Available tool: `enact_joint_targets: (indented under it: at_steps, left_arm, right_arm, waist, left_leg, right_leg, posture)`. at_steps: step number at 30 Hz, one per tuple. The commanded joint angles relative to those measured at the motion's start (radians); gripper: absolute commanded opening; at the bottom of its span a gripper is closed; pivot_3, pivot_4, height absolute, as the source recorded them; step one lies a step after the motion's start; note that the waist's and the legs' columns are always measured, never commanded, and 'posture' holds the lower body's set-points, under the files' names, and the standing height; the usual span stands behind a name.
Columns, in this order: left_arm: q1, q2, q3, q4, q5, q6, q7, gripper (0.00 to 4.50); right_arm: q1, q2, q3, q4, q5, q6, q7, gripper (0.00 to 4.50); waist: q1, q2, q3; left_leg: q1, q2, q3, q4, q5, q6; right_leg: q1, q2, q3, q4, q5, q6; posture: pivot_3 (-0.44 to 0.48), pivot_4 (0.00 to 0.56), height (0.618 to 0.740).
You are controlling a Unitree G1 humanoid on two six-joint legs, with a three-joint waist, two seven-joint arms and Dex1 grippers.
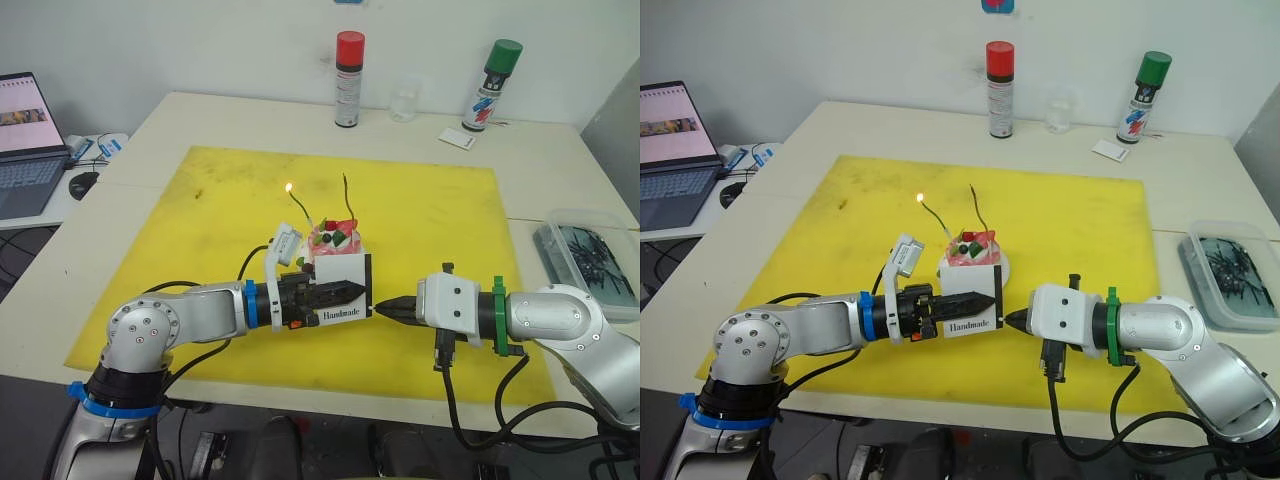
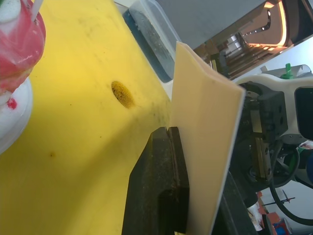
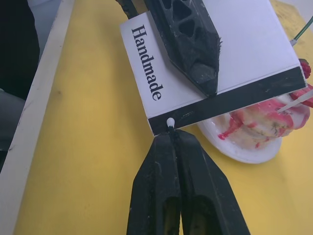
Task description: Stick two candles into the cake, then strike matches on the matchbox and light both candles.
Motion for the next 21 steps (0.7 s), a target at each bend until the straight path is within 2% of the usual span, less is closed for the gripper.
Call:
enact_joint_targets:
  at_steps: [1,9,12,15,18,21]
  left_arm:
    - [-0.007,-0.007,0.006,-0.023,-0.028,-0.013,-0.01,0.0]
    - [-0.018,-0.017,0.017,-0.01,-0.101,-0.03,0.024,0.0]
    - [-0.063,-0.013,0.039,0.036,-0.238,-0.072,0.086,0.0]
    - [-0.08,0.059,0.061,0.051,-0.282,-0.056,0.077,0.0]
    - [0.019,0.166,0.08,-0.012,-0.259,-0.002,0.016,0.0]
    - [0.118,0.23,0.09,-0.098,-0.187,0.022,-0.061,0.0]
  right_arm:
    - [-0.014,-0.008,0.01,0.003,-0.028,-0.018,0.005,0.04]
    - [-0.04,0.032,0.086,0.038,-0.071,-0.037,0.017,0.04]
    - [-0.015,-0.013,0.088,0.024,-0.028,-0.014,0.095,0.04]
    - [0.038,-0.083,0.028,-0.002,0.03,0.002,0.158,0.04]
    - [0.079,-0.116,-0.059,0.012,0.054,0.001,0.149,0.04]
    - [0.083,-0.091,-0.121,0.053,0.061,0.006,0.104,0.04]
  waist:
    - [0.0,0.0,0.0]
    - [0.0,0.0,0.0]
    - [0.002,0.0,0.0]
    - [0.006,-0.001,0.0]
    - [-0.005,-0.001,0.0]
    - [-0.009,-0.001,0.0]
  left_leg:
    - [0.0,0.0,0.0,0.0,0.0,0.0]
    - [0.0,0.0,0.0,0.0,0.0,0.0]
    - [0.0,0.0,0.0,0.0,0.0,0.0]
    - [0.0,0.0,-0.001,0.0,0.0,0.0]
    - [0.001,0.0,0.0,0.0,0.0,0.0]
    - [0.001,0.0,0.0,-0.001,0.0,0.0]
  right_leg:
    - [0.0,0.0,0.0,0.0,0.0,0.0]
    - [0.0,0.0,0.0,0.0,0.0,0.0]
    - [0.0,0.0,0.0,0.0,0.0,0.0]
    - [0.001,0.0,-0.002,0.0,0.0,0.0]
    - [0.001,0.0,0.0,0.0,0.0,-0.001]
    - [0.0,0.0,0.0,0.0,0.0,-0.001]
  posture:
    - [0.0,0.15,0.74]
    - [0.0,0.15,0.74]
    - [0.0,0.15,0.74]
    - [0.0,0.15,0.74]
    - [0.0,0.15,0.74]
    - [0.0,0.15,0.74]
